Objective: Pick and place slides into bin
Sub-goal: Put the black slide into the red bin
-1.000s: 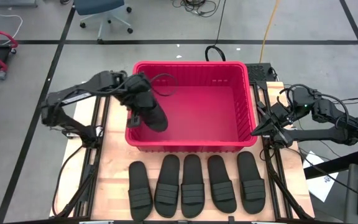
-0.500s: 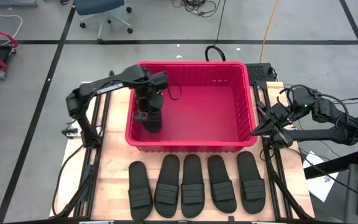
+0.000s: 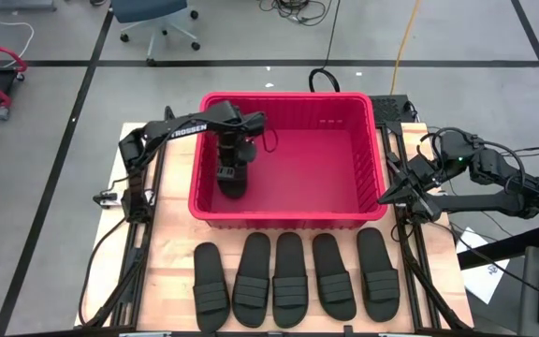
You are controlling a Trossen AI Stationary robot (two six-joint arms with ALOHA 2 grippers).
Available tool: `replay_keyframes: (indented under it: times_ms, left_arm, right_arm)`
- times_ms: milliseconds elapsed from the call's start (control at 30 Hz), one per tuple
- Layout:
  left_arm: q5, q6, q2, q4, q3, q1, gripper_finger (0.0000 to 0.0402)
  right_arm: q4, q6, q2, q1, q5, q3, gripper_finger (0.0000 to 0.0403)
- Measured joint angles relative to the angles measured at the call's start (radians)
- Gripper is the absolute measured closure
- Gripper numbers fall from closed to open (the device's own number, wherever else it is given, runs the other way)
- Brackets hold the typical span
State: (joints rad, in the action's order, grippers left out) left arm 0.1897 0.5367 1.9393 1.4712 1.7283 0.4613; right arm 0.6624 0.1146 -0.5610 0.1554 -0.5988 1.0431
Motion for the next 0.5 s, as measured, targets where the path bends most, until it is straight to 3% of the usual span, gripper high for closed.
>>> replay_keyframes:
  times_ms: [500]
  left_arm:
    - [-0.070,-0.023,0.090,-0.062,0.003,0.033,0.0401]
  right_arm:
    - [0.000,0.000,0.000,0.000,0.000,0.000,0.0403]
